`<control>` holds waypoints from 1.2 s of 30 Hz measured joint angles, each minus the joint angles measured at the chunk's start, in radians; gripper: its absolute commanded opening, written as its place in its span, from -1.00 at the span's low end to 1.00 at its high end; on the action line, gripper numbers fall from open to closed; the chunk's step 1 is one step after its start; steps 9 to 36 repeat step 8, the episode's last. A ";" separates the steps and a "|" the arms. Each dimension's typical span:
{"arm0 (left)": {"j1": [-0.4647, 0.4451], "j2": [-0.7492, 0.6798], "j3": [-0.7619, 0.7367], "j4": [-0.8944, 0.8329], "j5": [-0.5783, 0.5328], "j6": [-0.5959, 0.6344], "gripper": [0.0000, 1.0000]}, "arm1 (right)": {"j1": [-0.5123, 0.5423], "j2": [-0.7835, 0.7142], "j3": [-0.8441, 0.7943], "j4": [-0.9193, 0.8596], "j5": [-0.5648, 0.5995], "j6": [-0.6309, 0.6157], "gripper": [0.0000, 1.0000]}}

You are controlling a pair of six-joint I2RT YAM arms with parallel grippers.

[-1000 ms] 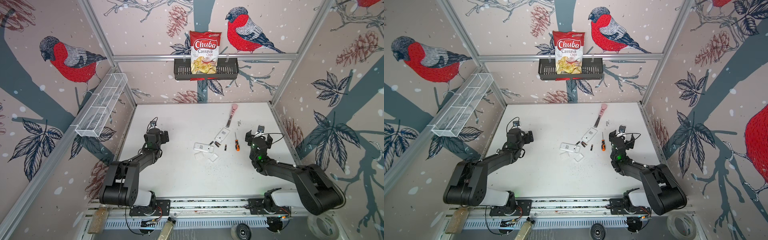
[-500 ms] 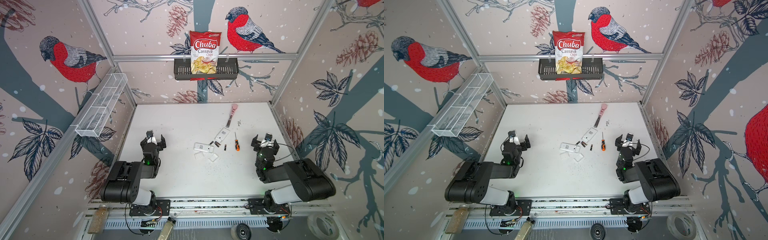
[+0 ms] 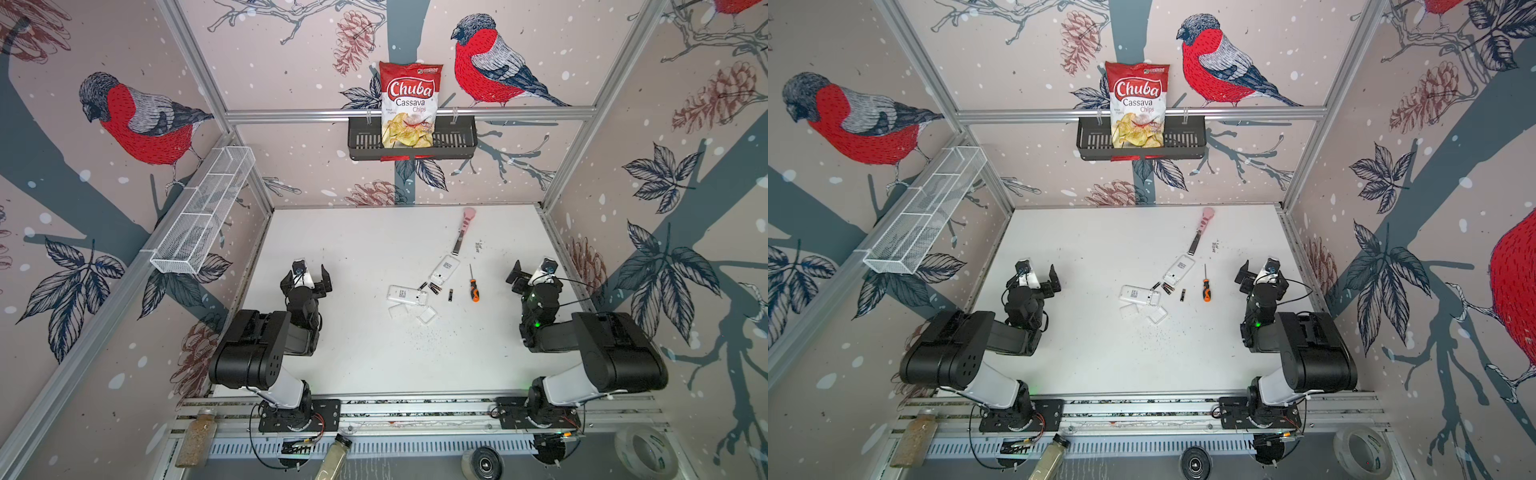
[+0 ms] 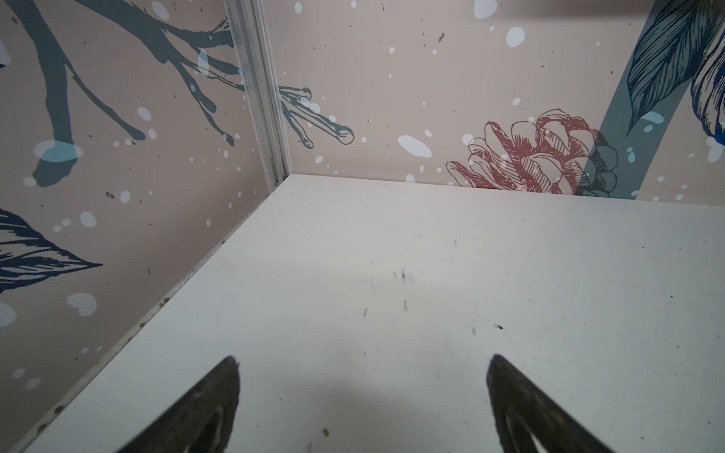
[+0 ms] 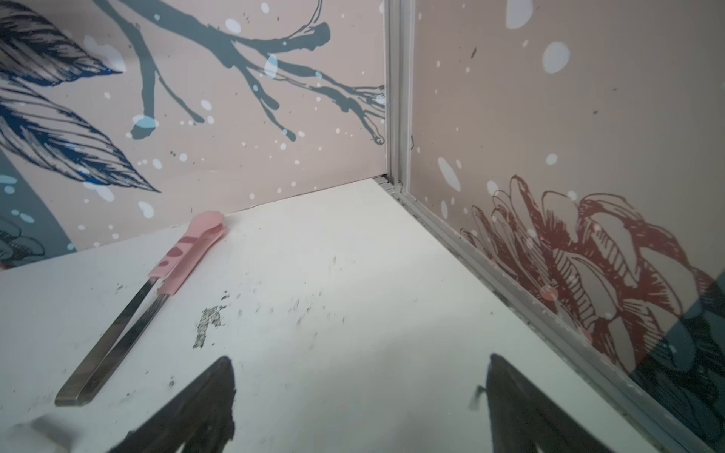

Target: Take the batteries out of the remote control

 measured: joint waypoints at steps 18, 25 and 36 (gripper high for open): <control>-0.003 0.003 0.002 -0.002 0.000 0.000 0.94 | -0.002 -0.002 0.000 -0.022 -0.011 0.007 0.99; -0.003 0.003 0.002 -0.002 0.000 0.000 0.94 | -0.002 -0.002 0.000 -0.022 -0.011 0.007 0.99; -0.003 0.003 0.002 -0.002 0.000 0.000 0.94 | -0.002 -0.002 0.000 -0.022 -0.011 0.007 0.99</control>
